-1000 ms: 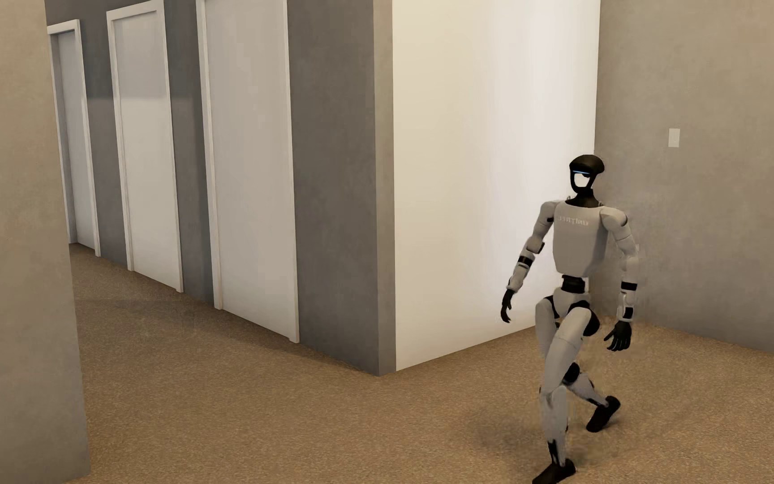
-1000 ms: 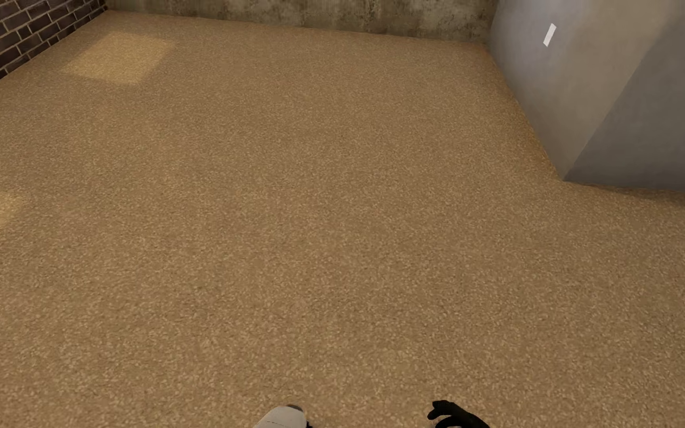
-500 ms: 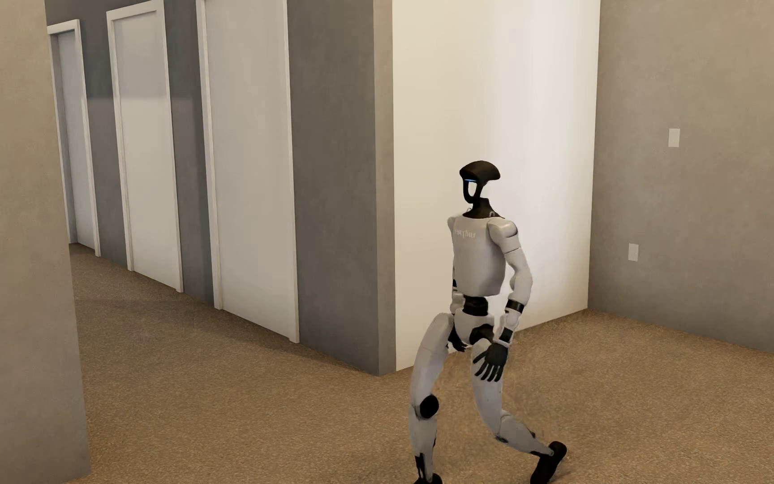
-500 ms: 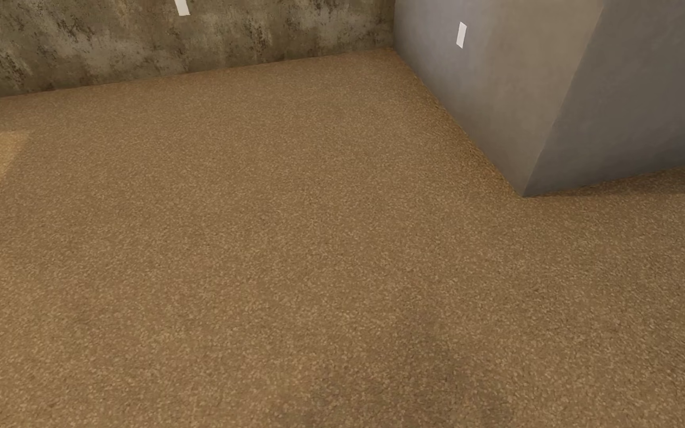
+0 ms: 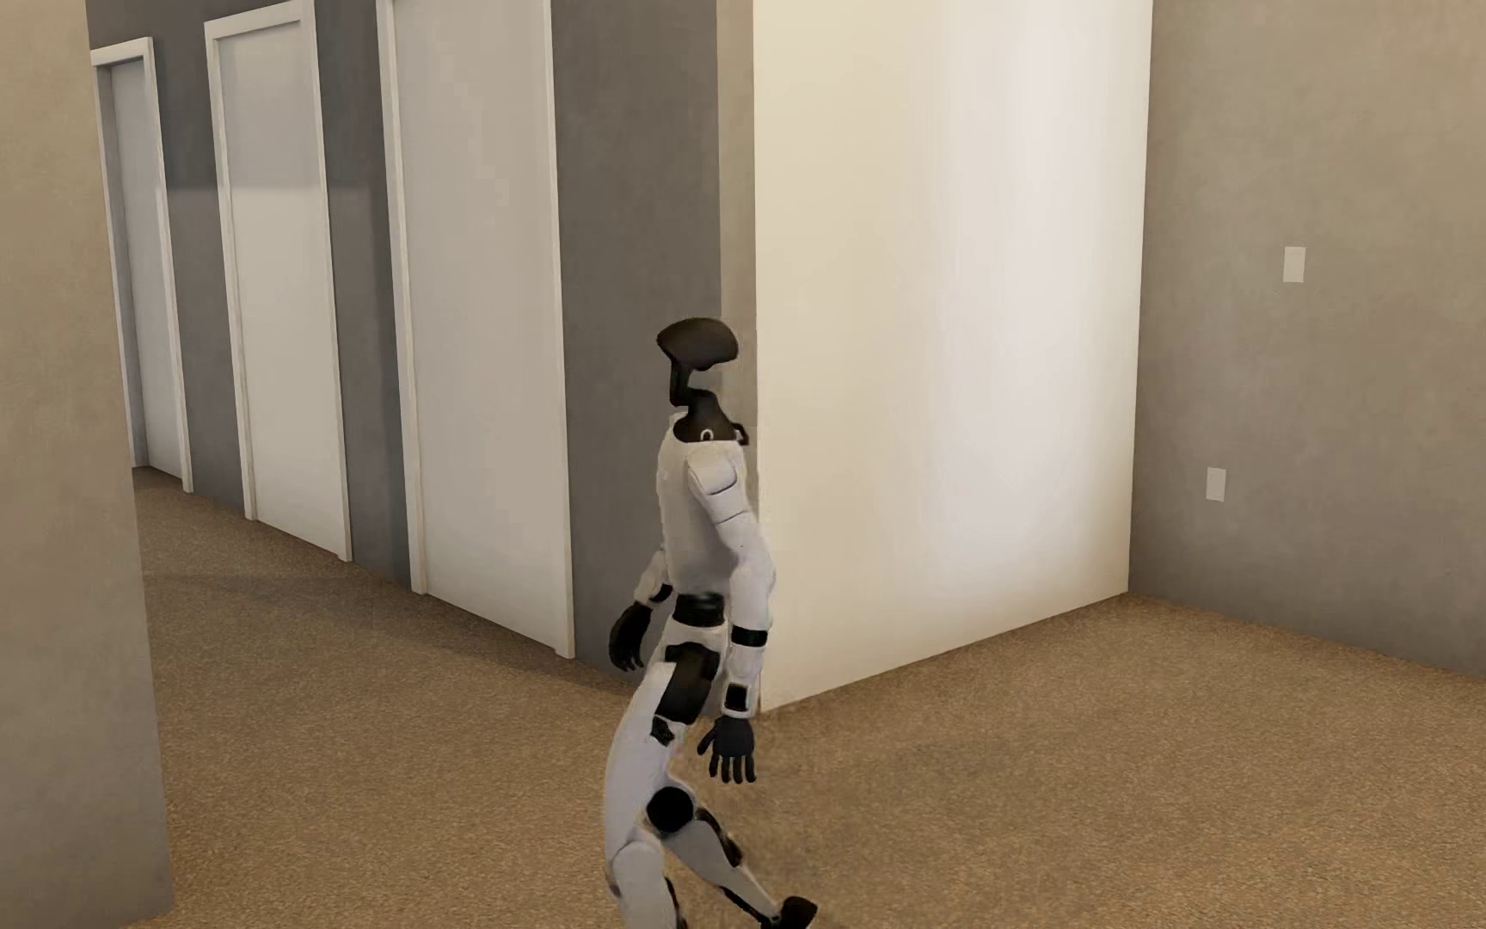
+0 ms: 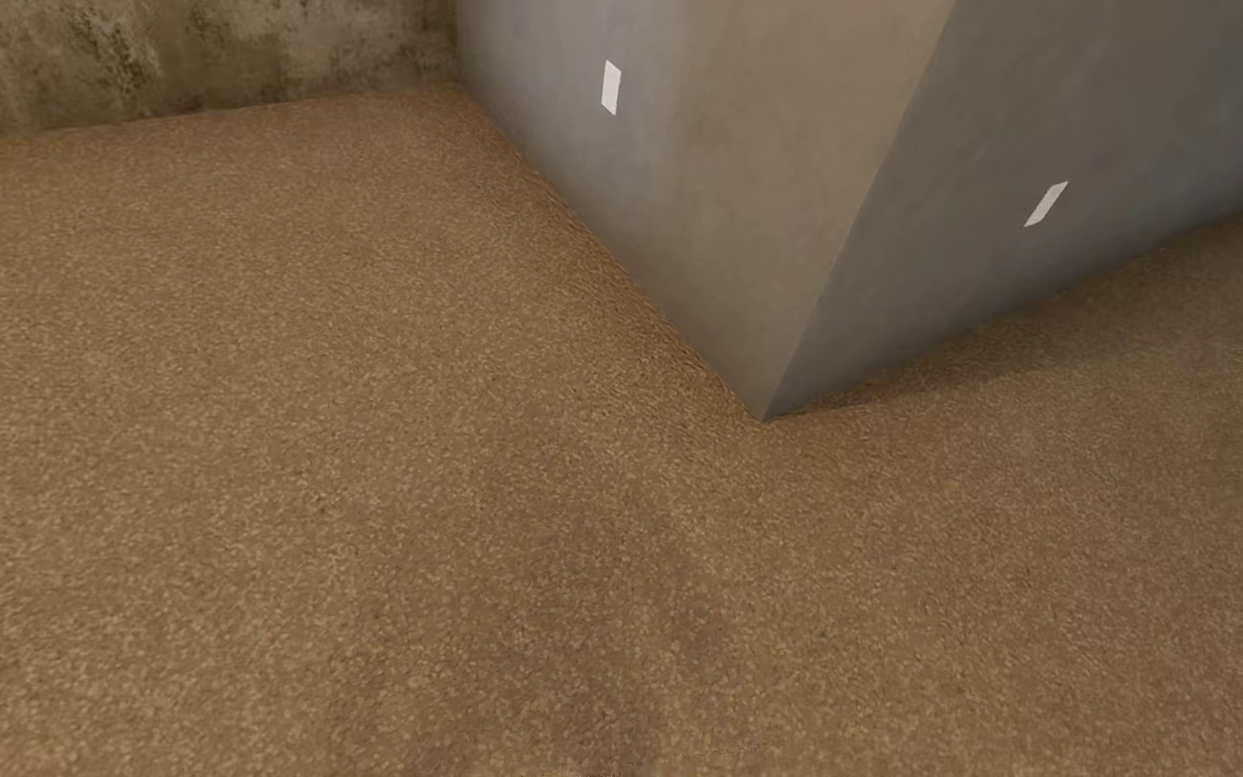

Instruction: Walk around corner

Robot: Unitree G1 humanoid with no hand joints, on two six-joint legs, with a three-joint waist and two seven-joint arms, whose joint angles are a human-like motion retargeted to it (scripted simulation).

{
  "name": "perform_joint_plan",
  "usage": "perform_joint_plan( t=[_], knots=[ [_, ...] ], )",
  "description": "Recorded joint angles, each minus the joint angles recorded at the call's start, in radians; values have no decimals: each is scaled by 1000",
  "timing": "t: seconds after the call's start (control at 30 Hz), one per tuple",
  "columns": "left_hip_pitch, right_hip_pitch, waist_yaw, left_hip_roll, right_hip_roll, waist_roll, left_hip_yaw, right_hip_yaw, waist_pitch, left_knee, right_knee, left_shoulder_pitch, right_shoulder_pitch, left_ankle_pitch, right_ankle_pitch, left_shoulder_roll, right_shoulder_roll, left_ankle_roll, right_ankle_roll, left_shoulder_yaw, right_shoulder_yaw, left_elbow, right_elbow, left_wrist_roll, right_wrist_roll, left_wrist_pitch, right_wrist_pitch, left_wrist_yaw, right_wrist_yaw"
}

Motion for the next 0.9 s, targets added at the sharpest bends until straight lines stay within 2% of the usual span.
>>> perform_joint_plan(
  t=[0.03,0.13,0.23,0.3,0.33,0.37,0.4,0.43,0.47,0.5,0.53,0.6,0.63,0.67,0.7,0.73,0.83,0.87,0.9],
  knots=[
    [39,-74,-34,29,-19,-4,0,0,-3,-20,21,-10,14,-27,31,6,7,0,0,40,14,-19,-21,0,0,0,0,0,0],
    [176,-271,-120,86,-83,24,0,0,-23,-51,-39,-18,77,-120,-29,9,25,0,0,50,102,-106,34,0,0,0,0,0,0],
    [341,-409,-207,64,-139,56,0,0,-36,-102,-247,-29,164,-198,-84,-4,12,0,0,56,118,-196,106,0,0,0,0,0,0],
    [422,-484,-266,25,-163,68,0,0,-43,-132,-343,-64,211,-249,-230,3,-7,0,0,57,161,-234,164,0,0,0,0,0,0],
    [443,-515,-312,23,-184,80,0,0,-36,-125,-350,-96,231,-273,-228,9,-17,0,0,29,191,-249,195,0,0,0,0,0,0],
    [463,-566,-356,34,-196,96,0,0,-29,-108,-309,-124,258,-278,-71,20,-22,0,0,25,180,-268,213,0,0,0,0,0,0],
    [505,-609,-389,49,-189,118,0,0,-11,-104,-216,-141,264,-243,59,24,-27,0,0,21,215,-266,250,0,0,0,0,0,0],
    [530,-628,-406,63,-163,140,0,0,-6,-90,-154,-138,255,-169,92,23,-25,0,0,44,244,-265,291,0,0,0,0,0,0],
    [506,-600,-421,86,-130,156,0,0,-19,-20,-135,-119,255,-63,43,21,-25,0,0,57,273,-249,306,0,0,0,0,0,0],
    [430,-565,-406,79,-106,160,0,0,-37,74,-121,-104,267,35,-25,17,-20,0,0,45,258,-222,304,0,0,0,0,0,0],
    [342,-517,-350,56,-74,165,0,0,-44,214,-122,-98,279,44,-91,13,-19,0,0,36,228,-196,274,0,0,0,0,0,0],
    [184,-322,-225,21,21,181,0,0,-3,506,-204,-64,227,-56,-171,5,-23,0,0,9,254,-180,222,0,0,0,0,0,0],
    [72,-217,-179,-11,52,177,0,0,1,589,-264,-35,183,-133,-219,-1,-26,0,0,-7,247,-166,184,0,0,0,0,0,0],
    [-25,-98,-129,-42,71,174,0,0,13,598,-331,-10,147,-190,-282,0,-29,0,0,-38,192,-157,132,0,0,0,0,0,0],
    [-145,-15,-77,-58,83,173,0,0,7,555,-379,13,109,-208,-338,4,-33,0,0,-74,128,-140,78,0,0,0,0,0,0],
    [-201,93,-19,-89,53,163,0,0,13,435,-417,44,78,-210,-395,2,-41,0,0,-85,69,-126,20,0,0,0,0,0,0],
    [-326,312,93,-84,14,166,0,0,-23,-57,-495,117,-45,-116,-545,-5,-61,0,0,-116,-101,-91,-136,0,0,0,0,0,0],
    [-346,364,112,-81,5,169,0,0,-44,-194,-502,140,-81,-114,-573,-5,-75,0,0,-120,-128,-88,-183,0,0,0,0,0,0],
    [-371,410,139,-67,-13,176,0,0,-58,-219,-501,154,-102,-143,-572,-2,-84,0,0,-121,-162,-85,-219,0,0,0,0,0,0]
  ],
)
